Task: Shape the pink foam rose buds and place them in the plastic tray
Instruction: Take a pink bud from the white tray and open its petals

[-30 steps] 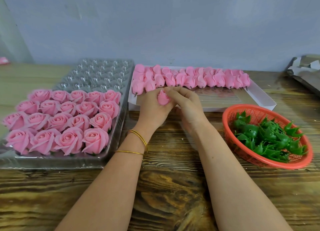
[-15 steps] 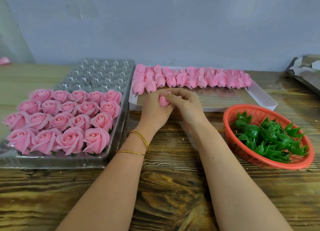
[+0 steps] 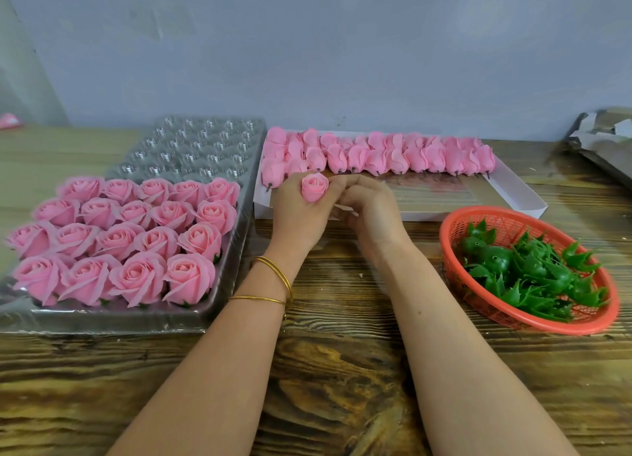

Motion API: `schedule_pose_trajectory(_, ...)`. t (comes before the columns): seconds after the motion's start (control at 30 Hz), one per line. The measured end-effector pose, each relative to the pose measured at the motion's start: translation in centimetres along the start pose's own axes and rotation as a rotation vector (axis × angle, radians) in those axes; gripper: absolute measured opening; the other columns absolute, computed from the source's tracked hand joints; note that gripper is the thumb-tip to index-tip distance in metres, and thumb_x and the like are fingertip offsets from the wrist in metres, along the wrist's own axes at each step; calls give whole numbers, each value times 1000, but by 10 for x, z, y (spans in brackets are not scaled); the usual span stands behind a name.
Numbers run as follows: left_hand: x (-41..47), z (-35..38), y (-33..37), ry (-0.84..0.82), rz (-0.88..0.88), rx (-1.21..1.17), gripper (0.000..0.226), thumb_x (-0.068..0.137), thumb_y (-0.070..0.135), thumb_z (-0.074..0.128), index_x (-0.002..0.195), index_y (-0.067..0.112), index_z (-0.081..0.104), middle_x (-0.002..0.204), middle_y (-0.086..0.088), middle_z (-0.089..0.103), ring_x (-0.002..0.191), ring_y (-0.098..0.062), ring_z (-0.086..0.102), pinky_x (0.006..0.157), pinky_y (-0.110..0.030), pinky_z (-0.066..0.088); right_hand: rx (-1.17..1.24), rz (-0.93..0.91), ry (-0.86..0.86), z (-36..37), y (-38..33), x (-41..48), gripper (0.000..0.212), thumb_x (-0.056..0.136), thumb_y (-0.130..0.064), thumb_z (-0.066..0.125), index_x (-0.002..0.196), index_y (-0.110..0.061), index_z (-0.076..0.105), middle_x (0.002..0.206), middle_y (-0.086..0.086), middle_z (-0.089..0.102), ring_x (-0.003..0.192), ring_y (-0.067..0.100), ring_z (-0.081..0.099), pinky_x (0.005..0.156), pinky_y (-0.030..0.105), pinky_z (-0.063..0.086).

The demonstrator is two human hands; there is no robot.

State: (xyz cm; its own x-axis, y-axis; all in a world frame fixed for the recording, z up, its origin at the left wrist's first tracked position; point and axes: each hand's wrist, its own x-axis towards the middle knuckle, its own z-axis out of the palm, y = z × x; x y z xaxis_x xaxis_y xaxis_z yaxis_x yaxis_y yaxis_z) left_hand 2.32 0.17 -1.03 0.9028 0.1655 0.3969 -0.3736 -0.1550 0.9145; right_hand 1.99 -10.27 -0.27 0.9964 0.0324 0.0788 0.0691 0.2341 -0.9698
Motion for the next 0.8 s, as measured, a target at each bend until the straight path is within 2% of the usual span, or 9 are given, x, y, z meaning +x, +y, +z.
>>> schedule_pose_trajectory(0.03,0,0,1,8,-15,-26,21,78,34,72,70,16,64,67,-1,66,65,-19,62,63,-42,56,-58,-18,-1,0,2,0,27,54,-4,54,76,-11,68,69,3,65,69,18,60,70,33,50)
schedule_pose_trajectory(0.13,0,1,2,12,-54,-132,54,71,45,72,87,-5,65,85,-24,69,83,-41,67,75,-56,55,-187,-67,-67,0,5,-3,31,52,1,58,81,-9,64,66,-1,61,66,16,59,68,33,50)
schedule_pose_trajectory(0.23,-2,1,6,16,-85,-215,60,68,47,74,88,-8,63,87,-29,67,86,-46,65,76,-61,54,-200,-84,-155,1,7,-4,45,56,7,68,100,-4,65,84,10,69,79,18,67,76,38,56)
schedule_pose_trajectory(0.3,-3,2,7,10,-103,-230,60,65,49,75,85,-7,64,85,-28,67,84,-43,67,76,-59,55,-203,-97,-174,2,6,-5,49,63,15,71,109,-2,64,100,20,71,91,25,69,86,45,56)
schedule_pose_trajectory(0.37,-3,2,8,-19,-128,-248,54,64,50,75,83,0,67,83,-21,70,82,-36,69,77,-54,57,-219,-112,-149,3,7,-5,47,68,19,70,109,-3,64,105,24,70,97,30,68,90,53,54)
schedule_pose_trajectory(0.47,-2,2,7,-64,-157,-255,38,65,49,76,77,13,71,76,-12,71,77,-26,70,72,-43,60,-206,-110,-136,4,7,-6,41,69,18,69,100,-10,66,100,23,70,95,34,67,88,60,50)
schedule_pose_trajectory(0.57,-2,1,6,-91,-163,-277,18,76,35,77,66,22,70,68,-2,70,68,-18,68,61,-29,56,-155,-73,-177,4,7,-7,41,72,21,65,97,-12,67,97,23,66,94,35,62,89,68,45)
schedule_pose_trajectory(0.63,-2,-1,6,-101,-163,-289,20,82,26,75,63,22,69,64,2,68,63,-13,66,56,-24,53,-139,-38,-211,3,6,-8,41,75,24,61,98,-10,66,97,24,62,95,37,58,93,71,39)
schedule_pose_trajectory(0.8,1,-5,4,-146,-152,-274,25,83,22,74,59,25,67,58,8,61,59,-6,59,54,-19,48,-107,13,-264,0,4,-12,36,83,21,56,104,-7,65,93,13,67,100,34,59,102,57,42)
